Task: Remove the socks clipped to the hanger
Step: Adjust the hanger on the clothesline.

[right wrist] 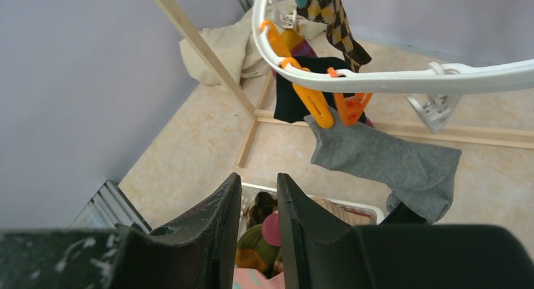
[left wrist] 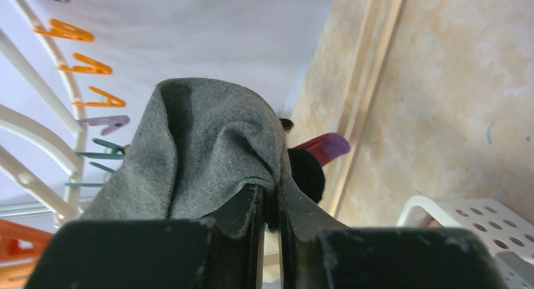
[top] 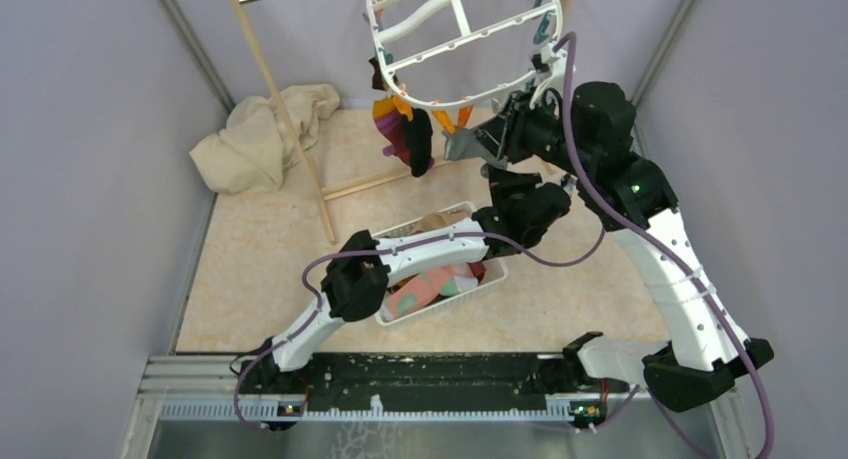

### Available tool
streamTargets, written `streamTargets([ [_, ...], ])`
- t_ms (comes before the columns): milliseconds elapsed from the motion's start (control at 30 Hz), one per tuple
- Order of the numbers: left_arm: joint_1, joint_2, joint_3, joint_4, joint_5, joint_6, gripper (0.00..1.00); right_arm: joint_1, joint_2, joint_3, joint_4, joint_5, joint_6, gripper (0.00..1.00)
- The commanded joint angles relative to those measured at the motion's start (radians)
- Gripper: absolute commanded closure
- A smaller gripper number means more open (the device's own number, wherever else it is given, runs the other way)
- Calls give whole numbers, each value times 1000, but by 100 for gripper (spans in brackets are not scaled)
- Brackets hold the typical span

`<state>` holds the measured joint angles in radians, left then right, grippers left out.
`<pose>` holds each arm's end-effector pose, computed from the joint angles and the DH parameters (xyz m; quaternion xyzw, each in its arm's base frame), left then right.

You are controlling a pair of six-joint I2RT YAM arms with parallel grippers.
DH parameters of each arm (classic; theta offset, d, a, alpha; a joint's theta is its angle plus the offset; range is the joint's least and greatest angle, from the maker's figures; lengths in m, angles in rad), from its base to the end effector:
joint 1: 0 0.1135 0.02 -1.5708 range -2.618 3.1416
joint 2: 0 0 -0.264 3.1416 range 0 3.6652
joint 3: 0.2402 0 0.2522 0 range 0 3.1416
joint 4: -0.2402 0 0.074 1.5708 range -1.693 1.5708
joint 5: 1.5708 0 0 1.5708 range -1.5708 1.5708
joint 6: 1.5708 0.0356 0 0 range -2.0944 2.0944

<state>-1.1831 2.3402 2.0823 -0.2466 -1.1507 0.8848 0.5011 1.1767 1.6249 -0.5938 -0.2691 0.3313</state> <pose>0.2317 -0.4814 0.2559 0.4795 0.6072 0.4000 0.4913 0.1889 0.1143 0.5018 -0.1510 0.7397 0.3548 0.5515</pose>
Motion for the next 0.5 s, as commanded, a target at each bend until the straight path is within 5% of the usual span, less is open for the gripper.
streamTargets([
  [0,-4,7,51,169,6,196,85,20,46,88,7,71,-48,71],
  [467,-5,-109,-128,209,-26,126,85,103,246,188,24,188,-101,71],
])
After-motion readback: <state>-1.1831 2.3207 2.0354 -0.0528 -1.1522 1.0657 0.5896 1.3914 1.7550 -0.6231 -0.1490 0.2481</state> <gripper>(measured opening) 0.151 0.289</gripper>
